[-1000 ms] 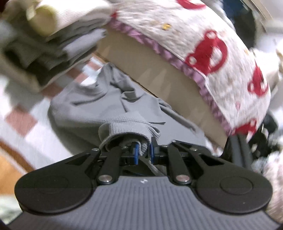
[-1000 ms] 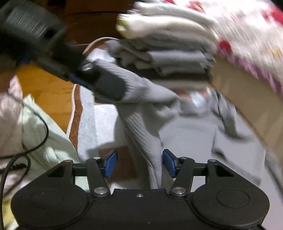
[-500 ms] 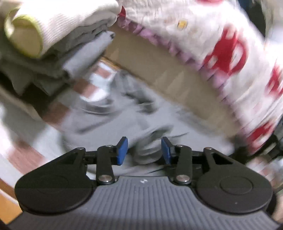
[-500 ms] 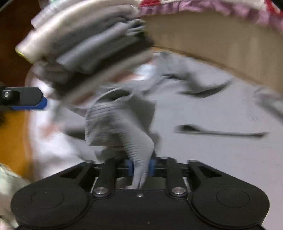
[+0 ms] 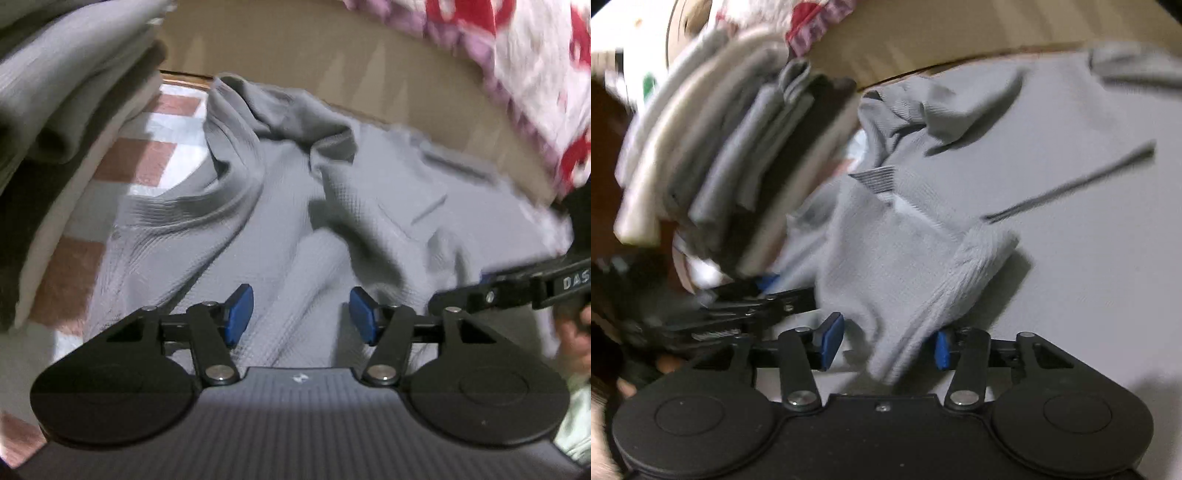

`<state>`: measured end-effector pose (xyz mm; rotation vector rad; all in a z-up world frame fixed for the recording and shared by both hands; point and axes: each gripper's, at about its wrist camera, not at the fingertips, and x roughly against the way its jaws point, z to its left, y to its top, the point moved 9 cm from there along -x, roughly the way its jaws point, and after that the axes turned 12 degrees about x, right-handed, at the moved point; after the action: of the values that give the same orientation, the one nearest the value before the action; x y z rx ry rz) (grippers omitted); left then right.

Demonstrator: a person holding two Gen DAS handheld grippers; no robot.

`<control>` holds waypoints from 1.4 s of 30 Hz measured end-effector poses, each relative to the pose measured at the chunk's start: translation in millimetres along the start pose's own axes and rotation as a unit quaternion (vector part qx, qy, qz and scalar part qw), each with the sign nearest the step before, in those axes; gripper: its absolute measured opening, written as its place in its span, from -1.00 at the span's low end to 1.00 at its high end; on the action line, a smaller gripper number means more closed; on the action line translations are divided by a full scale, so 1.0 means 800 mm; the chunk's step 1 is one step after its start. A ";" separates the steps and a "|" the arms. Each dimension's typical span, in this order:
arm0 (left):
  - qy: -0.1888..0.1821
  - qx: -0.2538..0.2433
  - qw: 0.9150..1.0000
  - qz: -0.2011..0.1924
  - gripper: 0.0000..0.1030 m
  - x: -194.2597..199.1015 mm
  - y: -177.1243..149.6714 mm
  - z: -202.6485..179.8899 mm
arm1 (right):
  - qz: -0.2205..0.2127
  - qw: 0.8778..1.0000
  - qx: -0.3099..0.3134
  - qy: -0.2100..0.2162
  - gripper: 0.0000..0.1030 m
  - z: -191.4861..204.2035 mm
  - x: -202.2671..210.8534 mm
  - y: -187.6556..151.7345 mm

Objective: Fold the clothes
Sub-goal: 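Fold the shirt side inward with the right gripper toward the collar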

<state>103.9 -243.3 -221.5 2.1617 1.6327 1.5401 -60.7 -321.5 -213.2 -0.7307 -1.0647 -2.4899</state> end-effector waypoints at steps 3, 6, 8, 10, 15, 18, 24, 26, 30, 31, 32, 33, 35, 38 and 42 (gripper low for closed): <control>-0.008 0.092 0.995 0.040 -0.96 0.012 -0.005 0.029 | -0.012 0.996 -0.047 0.071 -0.81 0.023 0.002 -0.008; 0.027 0.143 0.989 0.027 -0.96 0.052 -0.013 0.053 | -0.014 0.986 -0.087 0.142 -0.82 0.054 0.009 -0.016; 0.036 0.144 0.989 -0.001 -0.97 0.089 -0.017 0.051 | 0.002 0.984 -0.074 0.165 -0.83 0.082 0.013 -0.026; 0.049 0.136 0.989 -0.028 -0.97 0.122 -0.022 0.048 | 0.028 0.984 -0.039 0.174 -0.83 0.112 0.016 -0.040; 0.084 0.132 0.986 -0.056 -0.97 0.165 -0.046 0.046 | 0.072 0.984 0.029 0.159 -0.83 0.160 0.018 -0.068; 0.086 0.151 0.983 -0.065 -0.97 0.185 -0.055 0.052 | 0.083 0.983 0.044 0.160 -0.83 0.173 0.018 -0.072; 0.081 0.162 0.981 -0.070 -0.98 0.190 -0.062 0.056 | 0.087 0.979 0.049 0.176 -0.83 0.183 0.015 -0.070; 0.085 0.165 0.979 -0.078 -0.98 0.196 -0.063 0.052 | 0.091 0.978 0.045 0.182 -0.84 0.184 0.013 -0.069; 0.078 0.187 0.974 -0.102 -0.98 0.225 -0.081 0.046 | 0.146 0.969 0.061 0.192 -0.84 0.203 0.015 -0.081; 0.066 0.202 0.971 -0.108 -0.98 0.235 -0.088 0.044 | 0.169 0.965 0.060 0.192 -0.84 0.209 0.013 -0.084; 0.064 0.214 0.968 -0.113 -0.98 0.243 -0.094 0.044 | 0.194 0.959 0.056 0.197 -0.84 0.216 0.010 -0.086; 0.071 0.224 0.965 -0.117 -0.98 0.250 -0.100 0.044 | 0.214 0.953 0.057 0.206 -0.84 0.226 0.006 -0.086; 0.097 0.226 0.962 -0.116 -0.98 0.258 -0.108 0.045 | 0.249 0.940 0.064 0.223 -0.84 0.245 0.000 -0.084; 0.141 0.207 0.964 -0.093 -0.96 0.255 -0.114 0.044 | 0.290 0.921 0.128 0.225 -0.83 0.274 -0.010 -0.088; 0.214 0.219 0.949 -0.070 -0.74 0.253 -0.120 0.063 | 0.323 0.912 0.148 0.202 -0.14 0.274 -0.042 -0.116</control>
<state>63.2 -24.8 -162.6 1.9030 2.4077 1.8421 -7.3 -93.9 -156.3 -0.3637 -0.8375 -1.7543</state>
